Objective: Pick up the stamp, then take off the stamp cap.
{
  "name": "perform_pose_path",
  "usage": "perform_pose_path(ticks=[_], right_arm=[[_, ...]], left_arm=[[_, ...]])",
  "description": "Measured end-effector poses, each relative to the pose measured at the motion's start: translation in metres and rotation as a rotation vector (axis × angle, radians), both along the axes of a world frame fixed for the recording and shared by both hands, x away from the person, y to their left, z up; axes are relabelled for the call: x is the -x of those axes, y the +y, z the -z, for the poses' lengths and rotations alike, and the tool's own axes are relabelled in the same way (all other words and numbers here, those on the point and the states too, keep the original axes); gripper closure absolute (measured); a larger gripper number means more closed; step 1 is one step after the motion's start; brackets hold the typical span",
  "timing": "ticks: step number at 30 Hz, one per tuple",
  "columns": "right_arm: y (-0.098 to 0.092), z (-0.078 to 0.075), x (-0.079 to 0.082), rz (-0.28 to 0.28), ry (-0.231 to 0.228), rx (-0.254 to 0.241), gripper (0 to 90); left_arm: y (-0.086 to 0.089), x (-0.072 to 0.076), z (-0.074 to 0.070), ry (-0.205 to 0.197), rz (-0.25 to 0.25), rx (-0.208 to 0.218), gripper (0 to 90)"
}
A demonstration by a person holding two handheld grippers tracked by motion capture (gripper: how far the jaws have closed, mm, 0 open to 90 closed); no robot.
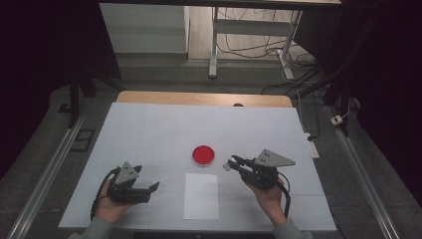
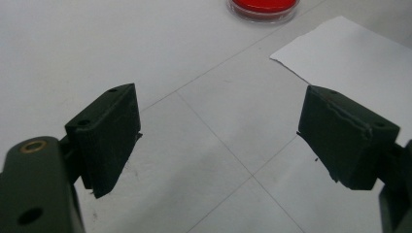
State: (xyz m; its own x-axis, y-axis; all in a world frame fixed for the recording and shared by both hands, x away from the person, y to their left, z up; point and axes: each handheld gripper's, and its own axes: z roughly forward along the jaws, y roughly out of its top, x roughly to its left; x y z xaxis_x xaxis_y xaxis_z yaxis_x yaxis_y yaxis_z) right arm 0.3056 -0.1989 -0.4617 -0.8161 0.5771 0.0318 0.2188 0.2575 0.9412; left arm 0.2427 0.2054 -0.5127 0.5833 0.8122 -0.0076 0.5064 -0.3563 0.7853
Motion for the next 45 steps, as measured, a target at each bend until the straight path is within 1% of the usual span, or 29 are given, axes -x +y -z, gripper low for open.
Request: perform_pose_path(ticks=[7,15,18,21,25,30,40,45], right_arm=[[0.008,0.002,-0.001,-0.004,0.008,-0.005,75.5],[0.021,0.006,0.0,-0.027,0.011,-0.002,75.5],[0.023,0.007,0.0,-0.032,0.016,0.001,75.5],[0.026,0.007,0.0,-0.032,0.019,-0.006,75.5],[0.029,0.008,0.001,-0.038,0.017,-0.002,75.5],[0.03,0.008,0.001,-0.04,0.018,-0.001,75.5],[0.03,0.008,0.001,-0.034,0.01,-0.004,75.5],[0.03,0.007,0.001,-0.033,0.006,-0.006,75.6]], left_arm=[[0.0,0.0,0.0,0.0,0.002,0.0,15.9],[-0.001,0.0,0.0,-0.001,0.003,0.0,15.9],[-0.001,0.0,0.0,-0.001,0.002,-0.001,15.9],[-0.002,0.0,0.0,-0.003,0.002,0.0,15.9],[-0.002,0.0,0.0,-0.003,0.003,0.0,15.9],[-0.002,0.001,-0.001,-0.011,0.002,0.003,16.1],[-0.003,0.002,-0.002,-0.014,0.006,0.0,16.2],[-0.007,0.001,-0.004,-0.021,0.012,0.001,16.1]])
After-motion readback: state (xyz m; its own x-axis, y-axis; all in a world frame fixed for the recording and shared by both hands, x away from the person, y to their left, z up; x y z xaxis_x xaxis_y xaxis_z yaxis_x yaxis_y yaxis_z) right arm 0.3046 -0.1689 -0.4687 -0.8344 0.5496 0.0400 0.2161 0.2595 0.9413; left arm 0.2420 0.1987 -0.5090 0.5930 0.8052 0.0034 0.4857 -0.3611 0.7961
